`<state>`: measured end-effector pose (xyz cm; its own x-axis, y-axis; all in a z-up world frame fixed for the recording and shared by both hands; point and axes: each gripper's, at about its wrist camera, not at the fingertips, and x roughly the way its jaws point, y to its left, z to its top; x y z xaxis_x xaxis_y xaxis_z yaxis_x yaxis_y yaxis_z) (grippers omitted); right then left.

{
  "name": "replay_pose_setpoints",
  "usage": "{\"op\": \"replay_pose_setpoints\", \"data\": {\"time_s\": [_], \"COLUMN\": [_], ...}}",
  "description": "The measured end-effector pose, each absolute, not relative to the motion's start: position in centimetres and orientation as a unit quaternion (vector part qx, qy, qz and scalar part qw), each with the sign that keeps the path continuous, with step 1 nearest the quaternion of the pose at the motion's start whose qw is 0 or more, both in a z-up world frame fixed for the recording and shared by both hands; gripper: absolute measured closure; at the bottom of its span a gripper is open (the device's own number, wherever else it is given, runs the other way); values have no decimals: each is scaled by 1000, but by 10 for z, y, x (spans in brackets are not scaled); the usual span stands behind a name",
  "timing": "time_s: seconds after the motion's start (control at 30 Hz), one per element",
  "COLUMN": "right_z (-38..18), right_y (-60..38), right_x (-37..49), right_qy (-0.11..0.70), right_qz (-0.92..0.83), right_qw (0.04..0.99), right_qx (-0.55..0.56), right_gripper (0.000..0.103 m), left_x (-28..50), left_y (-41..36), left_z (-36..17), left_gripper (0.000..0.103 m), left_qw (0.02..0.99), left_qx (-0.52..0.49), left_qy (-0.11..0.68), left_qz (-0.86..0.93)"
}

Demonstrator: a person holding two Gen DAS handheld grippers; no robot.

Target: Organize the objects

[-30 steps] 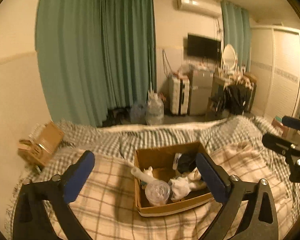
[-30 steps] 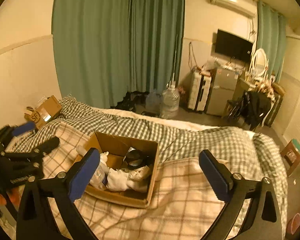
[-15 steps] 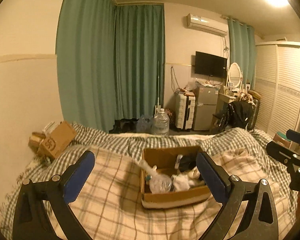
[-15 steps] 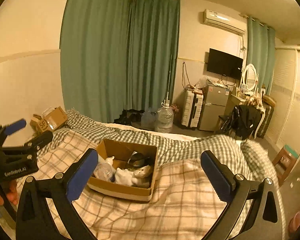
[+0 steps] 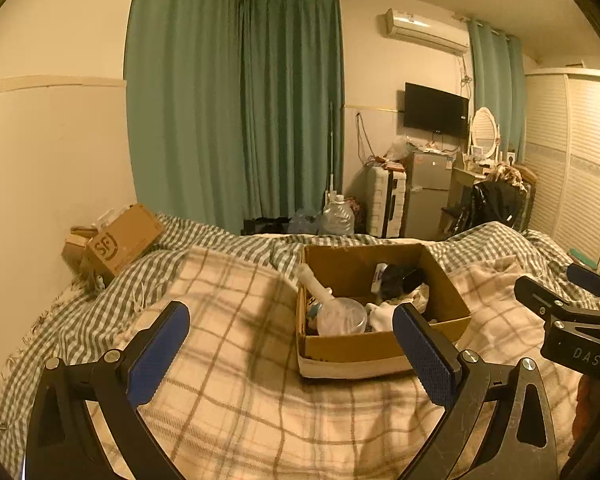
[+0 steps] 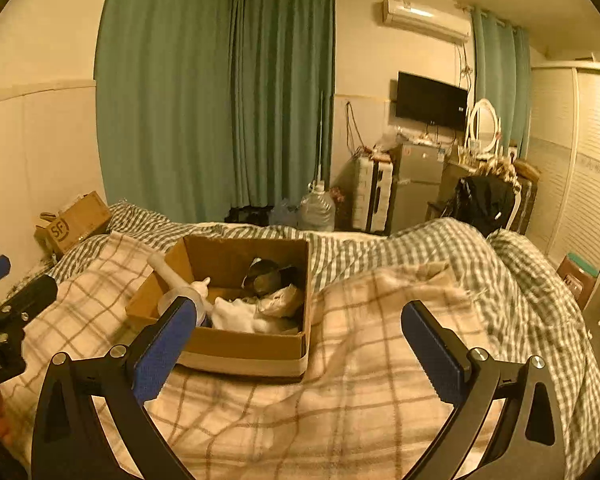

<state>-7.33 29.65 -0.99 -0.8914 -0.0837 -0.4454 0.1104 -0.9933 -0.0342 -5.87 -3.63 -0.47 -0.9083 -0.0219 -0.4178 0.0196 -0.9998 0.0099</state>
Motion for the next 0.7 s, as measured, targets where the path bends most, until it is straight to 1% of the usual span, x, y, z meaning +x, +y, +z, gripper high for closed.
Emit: {"op": "replay_pose_setpoints", "data": {"time_s": [0.7], "right_z": [-13], "right_y": [292], "right_x": [-74], "right_qy": [38], "right_qz": [-970], "right_qw": [43], "right_qx": [237], "right_gripper": [0], "left_x": [-59], "left_y": [-36], "left_z": [-8], "left_gripper": [0], "left_qw": [18], "left_qx": [220], "left_qy": [-7], "left_qz": [-975]}}
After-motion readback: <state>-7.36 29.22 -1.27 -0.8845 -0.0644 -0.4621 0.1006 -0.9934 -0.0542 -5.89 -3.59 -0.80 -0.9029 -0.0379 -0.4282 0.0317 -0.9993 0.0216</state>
